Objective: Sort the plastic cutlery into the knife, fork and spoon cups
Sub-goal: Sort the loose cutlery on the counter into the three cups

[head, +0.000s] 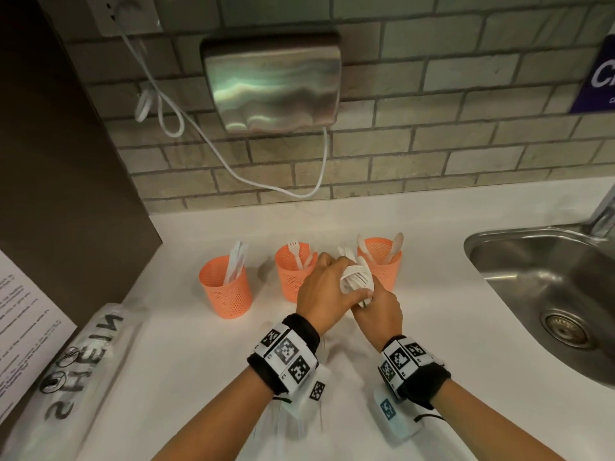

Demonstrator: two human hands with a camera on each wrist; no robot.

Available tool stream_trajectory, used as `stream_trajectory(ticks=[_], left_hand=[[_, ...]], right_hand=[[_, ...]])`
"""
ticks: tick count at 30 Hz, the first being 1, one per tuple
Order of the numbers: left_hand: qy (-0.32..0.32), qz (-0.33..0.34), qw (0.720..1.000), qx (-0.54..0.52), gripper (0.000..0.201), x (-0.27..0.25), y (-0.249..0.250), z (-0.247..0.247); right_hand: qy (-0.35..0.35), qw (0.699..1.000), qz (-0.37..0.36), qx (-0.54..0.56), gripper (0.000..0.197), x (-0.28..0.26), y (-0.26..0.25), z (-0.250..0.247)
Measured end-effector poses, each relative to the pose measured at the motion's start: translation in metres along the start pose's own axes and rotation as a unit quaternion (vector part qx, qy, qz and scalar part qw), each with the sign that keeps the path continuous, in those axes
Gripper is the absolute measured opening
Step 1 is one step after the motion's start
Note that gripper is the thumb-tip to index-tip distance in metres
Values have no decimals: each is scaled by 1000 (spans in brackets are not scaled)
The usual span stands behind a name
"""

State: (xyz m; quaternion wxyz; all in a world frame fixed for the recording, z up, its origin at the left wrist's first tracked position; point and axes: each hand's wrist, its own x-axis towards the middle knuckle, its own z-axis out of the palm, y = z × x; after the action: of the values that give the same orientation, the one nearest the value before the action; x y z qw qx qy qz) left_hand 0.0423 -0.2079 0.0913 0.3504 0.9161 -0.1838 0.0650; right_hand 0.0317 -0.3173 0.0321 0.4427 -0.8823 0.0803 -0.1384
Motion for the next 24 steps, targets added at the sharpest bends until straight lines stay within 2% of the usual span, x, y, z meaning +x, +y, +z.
stream_trajectory(ticks=[2,5,6,8,10,14,17,20,22,24], left_hand=[[-36,-24,999,17,45,5,-1,-2],[-63,-63,987,-135,14,13,-3,-3],[-61,-82,978,-182,11,15,-3,-4],[-41,-98,975,-197,13,16,-2,-3],[-21,-87,986,-144,12,16,-1,-3],[0,-75,996,-38,27,19,0,-5],[32,-98,991,-87,27,25,-2,-8],[74,-123,971,-193,24,32,-8,-8],[76,-131,957,-247,31,30,-9,-5],[57,-123,952,-274,29,24,-6,0]], right_hand=[[-6,1000,-1,-16,50,-1,0,0],[-11,999,3,-35,36,-1,1,0],[-9,999,2,-40,34,-1,2,0],[-5,999,1,-45,32,1,4,0],[-7,999,2,-47,34,2,4,0],[-15,999,-4,-45,39,2,6,-1],[-20,1000,-2,-2,41,3,10,1],[-32,999,-6,43,42,5,14,3],[-38,997,-12,61,43,7,13,4],[-48,996,-18,78,41,7,12,5]])
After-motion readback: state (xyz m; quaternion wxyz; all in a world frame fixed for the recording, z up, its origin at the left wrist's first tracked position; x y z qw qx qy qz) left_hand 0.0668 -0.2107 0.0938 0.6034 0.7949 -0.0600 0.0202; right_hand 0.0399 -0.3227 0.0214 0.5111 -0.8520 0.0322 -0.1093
